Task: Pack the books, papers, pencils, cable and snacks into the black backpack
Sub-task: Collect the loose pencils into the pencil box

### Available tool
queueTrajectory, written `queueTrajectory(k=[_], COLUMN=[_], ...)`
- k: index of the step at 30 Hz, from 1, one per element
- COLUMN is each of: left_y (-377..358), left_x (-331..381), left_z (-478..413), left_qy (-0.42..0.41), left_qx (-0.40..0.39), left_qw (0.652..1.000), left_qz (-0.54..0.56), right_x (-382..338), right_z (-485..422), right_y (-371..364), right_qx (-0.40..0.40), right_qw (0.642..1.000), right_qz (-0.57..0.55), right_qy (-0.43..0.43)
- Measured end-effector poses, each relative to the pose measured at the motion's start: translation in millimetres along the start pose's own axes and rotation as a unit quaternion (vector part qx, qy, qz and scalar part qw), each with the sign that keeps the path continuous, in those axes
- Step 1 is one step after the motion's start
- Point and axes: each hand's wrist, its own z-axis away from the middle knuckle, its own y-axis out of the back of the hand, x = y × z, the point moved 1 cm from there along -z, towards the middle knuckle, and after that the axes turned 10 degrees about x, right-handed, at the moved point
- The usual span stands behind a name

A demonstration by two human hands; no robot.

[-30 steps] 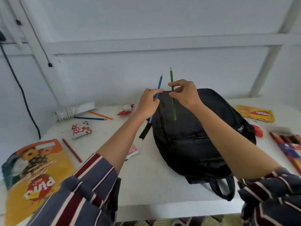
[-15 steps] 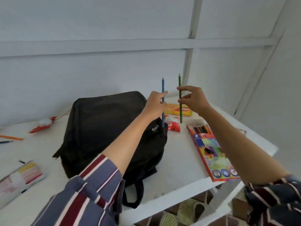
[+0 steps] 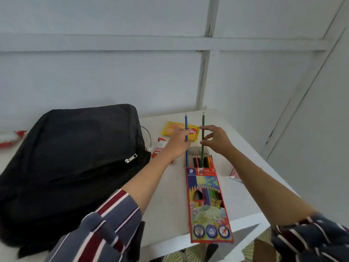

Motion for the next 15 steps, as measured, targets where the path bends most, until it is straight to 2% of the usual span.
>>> queueTrajectory(k=[3, 6, 9, 12, 15], left_y=[-4, -7, -10, -12, -16], left_x=[-1, -3, -2, -2, -2], left_z=[-5, -10, -13, -14, -14], left_qy=[0.002, 0.008, 0.010, 0.008, 0.007], left_qx=[0.006, 0.006, 0.007, 0.008, 0.003], left_qw=[1.000, 1.000, 1.000, 0.999, 0.999], left_qz=[-0.006, -0.012, -0.019, -0.030, -0.034], right_x=[8, 15, 22, 22, 27], right_z=[-6, -7, -5, -1, 6], right_y=[-5, -8, -10, -7, -8], right_qx=[-0.035, -0.131, -0.213, -0.274, -0.320], right_qw=[0.999, 0.989, 0.965, 0.943, 0.906], right_qz=[0.012, 0.074, 0.150, 0.180, 0.262], right_qy=[0.009, 0.001, 0.024, 0.061, 0.092])
